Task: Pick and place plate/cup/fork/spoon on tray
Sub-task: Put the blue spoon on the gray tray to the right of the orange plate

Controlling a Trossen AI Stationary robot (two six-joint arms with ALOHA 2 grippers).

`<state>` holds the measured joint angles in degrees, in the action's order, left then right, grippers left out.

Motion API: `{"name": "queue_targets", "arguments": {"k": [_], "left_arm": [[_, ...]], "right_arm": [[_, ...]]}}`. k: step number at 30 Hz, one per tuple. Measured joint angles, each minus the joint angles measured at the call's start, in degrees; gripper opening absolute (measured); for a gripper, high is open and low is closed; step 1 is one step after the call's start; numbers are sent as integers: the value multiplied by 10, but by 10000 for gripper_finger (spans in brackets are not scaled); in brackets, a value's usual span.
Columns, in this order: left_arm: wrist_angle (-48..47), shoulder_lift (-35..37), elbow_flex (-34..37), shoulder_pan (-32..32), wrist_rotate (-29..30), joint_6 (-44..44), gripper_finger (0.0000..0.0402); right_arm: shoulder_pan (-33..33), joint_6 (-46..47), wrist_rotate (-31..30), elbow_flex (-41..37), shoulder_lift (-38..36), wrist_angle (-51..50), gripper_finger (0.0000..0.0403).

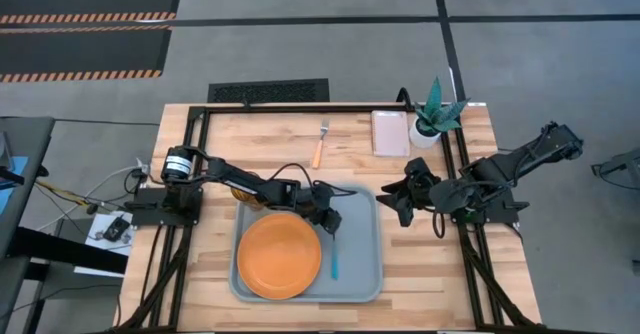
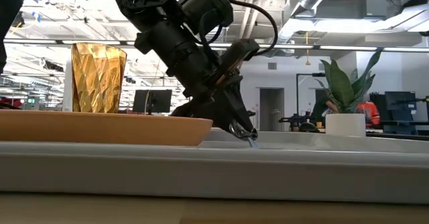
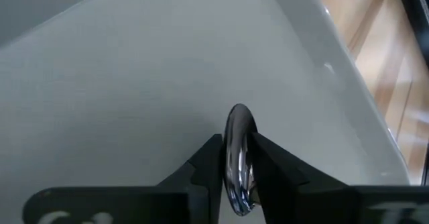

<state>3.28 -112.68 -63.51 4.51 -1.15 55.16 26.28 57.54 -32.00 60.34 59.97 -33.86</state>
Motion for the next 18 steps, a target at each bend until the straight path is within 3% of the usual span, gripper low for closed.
{"name": "queue_targets", "arguments": {"k": [18], "left_arm": [[-11, 0, 0, -2, -12, -10, 196]], "right_arm": [[0, 0, 0, 0, 0, 0, 214]]}}
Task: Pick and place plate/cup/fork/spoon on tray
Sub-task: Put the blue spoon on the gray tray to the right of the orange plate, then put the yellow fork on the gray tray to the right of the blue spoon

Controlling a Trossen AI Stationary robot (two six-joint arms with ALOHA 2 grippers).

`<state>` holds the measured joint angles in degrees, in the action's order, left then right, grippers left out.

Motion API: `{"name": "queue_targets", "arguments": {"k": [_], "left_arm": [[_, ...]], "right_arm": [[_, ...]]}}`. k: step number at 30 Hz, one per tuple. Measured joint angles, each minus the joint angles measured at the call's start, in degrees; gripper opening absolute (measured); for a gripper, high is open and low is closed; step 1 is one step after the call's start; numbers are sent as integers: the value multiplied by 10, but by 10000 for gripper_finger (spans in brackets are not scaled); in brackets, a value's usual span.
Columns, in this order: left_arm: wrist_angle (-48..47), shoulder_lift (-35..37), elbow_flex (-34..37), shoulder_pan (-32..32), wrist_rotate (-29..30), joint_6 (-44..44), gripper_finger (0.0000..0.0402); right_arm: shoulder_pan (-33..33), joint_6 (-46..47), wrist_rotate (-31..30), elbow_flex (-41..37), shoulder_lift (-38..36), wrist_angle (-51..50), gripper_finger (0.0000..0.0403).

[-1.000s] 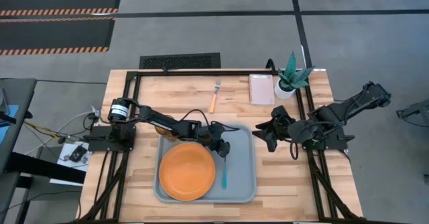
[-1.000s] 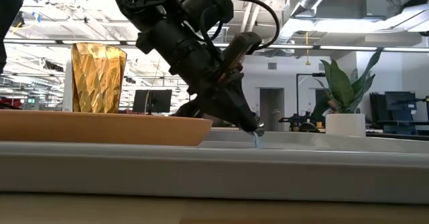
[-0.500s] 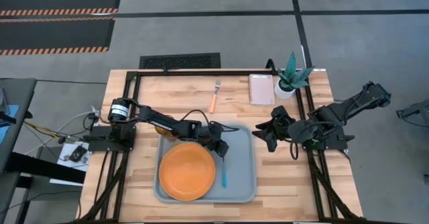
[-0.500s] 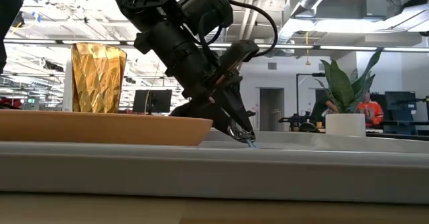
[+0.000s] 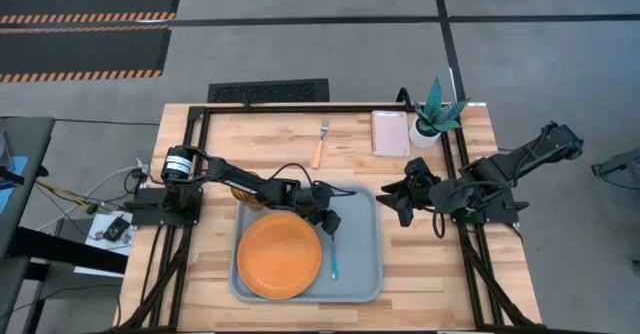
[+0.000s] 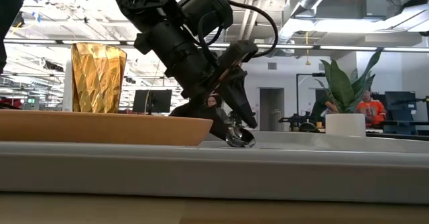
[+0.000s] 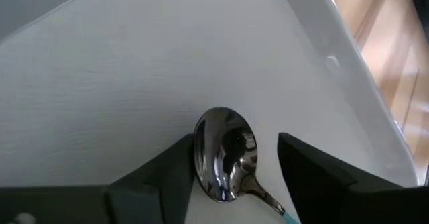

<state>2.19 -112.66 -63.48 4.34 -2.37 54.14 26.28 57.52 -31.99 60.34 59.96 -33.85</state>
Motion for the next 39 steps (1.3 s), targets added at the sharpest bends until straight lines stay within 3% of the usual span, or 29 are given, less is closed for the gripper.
{"name": "queue_targets", "arguments": {"k": [9, 21, 27, 31, 35, 39], "left_arm": [[-24, 1, -18, -14, -7, -28, 234], [-127, 2, -94, -49, -15, -99, 236], [-215, 10, -129, -80, 22, -101, 236], [-241, 43, -132, -102, 87, -93, 236], [-249, 67, -132, -139, 153, -110, 236], [-241, 66, -132, -194, 165, -125, 236]], "right_arm": [[0, 0, 2, 0, 0, 0, 214], [0, -10, 4, 0, 0, 0, 214], [0, -10, 2, 0, 0, -2, 214], [0, -2, -12, 0, 0, -10, 214], [-7, 20, -14, 0, 0, -34, 214], [-16, 29, -14, 0, 0, -49, 214]]}}
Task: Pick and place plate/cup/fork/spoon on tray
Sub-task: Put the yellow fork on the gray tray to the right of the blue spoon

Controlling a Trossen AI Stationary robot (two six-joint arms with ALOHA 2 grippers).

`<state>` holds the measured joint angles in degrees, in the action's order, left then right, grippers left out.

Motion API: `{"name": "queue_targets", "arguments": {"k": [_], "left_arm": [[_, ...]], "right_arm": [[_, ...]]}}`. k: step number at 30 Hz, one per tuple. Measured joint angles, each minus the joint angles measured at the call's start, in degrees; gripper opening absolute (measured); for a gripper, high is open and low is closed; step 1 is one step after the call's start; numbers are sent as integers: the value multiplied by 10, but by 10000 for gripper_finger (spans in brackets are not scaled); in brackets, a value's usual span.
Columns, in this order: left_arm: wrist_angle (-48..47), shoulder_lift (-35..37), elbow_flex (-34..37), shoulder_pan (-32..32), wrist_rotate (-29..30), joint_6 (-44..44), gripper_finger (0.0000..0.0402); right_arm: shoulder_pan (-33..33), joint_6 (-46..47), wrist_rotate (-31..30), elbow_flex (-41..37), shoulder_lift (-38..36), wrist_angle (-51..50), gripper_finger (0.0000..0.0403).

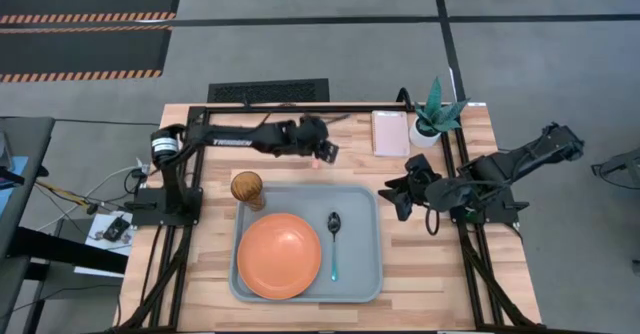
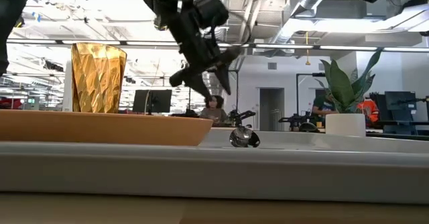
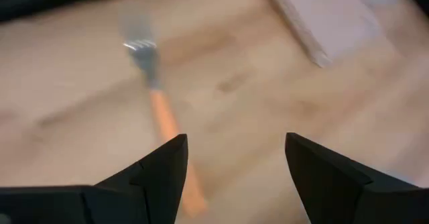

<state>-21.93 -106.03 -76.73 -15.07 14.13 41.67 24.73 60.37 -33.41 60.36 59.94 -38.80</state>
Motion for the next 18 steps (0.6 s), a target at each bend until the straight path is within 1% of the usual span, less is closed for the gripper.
{"name": "queue_targets", "arguments": {"k": [4, 6, 9, 12, 16, 18], "left_arm": [[4, -25, 2, -35, 15, -14, 236], [22, -36, 1, -45, 27, -14, 236], [38, -57, 0, -56, 24, -4, 236], [20, -80, -4, -57, 13, 6, 236], [-8, -110, -5, -43, 10, 25, 236], [5, -122, -5, -33, 10, 24, 236]], "right_arm": [[-8, -3, 0, 0, 0, 0, 214], [-9, -3, 1, 0, 0, -2, 214], [-9, -4, 3, 0, 0, -4, 214], [-9, -4, 3, 0, 0, -6, 214], [-9, -4, 3, 0, 0, -8, 214], [-9, -4, 3, 0, 0, -10, 214]]}}
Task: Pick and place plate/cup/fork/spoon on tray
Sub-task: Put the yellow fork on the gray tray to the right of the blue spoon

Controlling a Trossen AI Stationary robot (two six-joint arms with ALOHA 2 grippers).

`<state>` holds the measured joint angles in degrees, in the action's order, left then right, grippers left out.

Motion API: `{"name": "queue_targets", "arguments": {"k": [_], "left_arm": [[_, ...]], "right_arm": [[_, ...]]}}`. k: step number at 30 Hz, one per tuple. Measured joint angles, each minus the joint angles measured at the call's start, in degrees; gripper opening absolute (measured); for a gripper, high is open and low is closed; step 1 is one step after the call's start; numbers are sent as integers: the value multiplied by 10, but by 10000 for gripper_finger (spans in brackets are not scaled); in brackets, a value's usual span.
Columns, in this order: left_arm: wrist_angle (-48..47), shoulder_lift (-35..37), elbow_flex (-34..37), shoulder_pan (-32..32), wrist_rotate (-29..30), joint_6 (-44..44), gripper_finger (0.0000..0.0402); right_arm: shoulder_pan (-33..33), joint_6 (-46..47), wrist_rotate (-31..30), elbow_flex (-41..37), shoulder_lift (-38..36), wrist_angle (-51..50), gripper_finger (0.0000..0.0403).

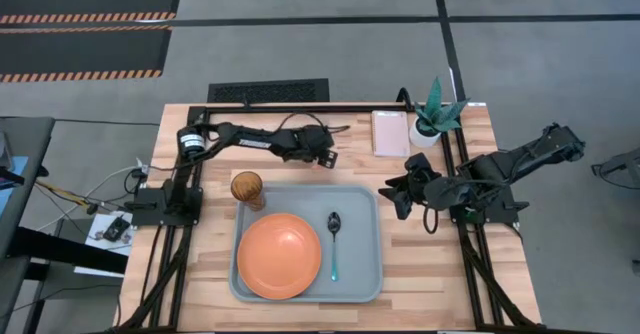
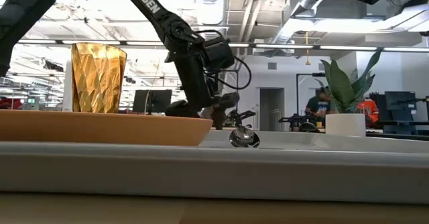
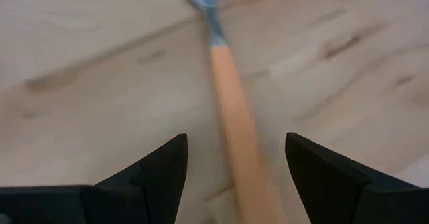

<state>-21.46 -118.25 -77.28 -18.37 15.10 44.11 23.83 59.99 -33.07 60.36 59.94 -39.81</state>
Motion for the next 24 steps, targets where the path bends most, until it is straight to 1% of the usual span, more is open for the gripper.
{"name": "queue_targets", "arguments": {"k": [4, 7, 10, 13, 16, 24], "left_arm": [[5, -15, -3, 12, 18, 12, 234], [-13, -23, -4, 13, 22, 39, 215], [-22, -24, -4, 12, 22, 40, 167], [-22, -25, -2, 12, 27, 22, 103], [-22, -25, -2, 9, 9, 18, 44], [-5, -14, -1, 10, -5, 24, 42]], "right_arm": [[0, 0, 1, 0, 0, -1, 214], [1, 1, 2, 0, 0, -1, 214], [2, 4, 3, 0, 0, 0, 214], [2, 4, 3, 0, 0, 0, 214], [2, 5, 4, 0, 0, 0, 214], [12, 6, 10, 0, 0, 0, 214]]}}
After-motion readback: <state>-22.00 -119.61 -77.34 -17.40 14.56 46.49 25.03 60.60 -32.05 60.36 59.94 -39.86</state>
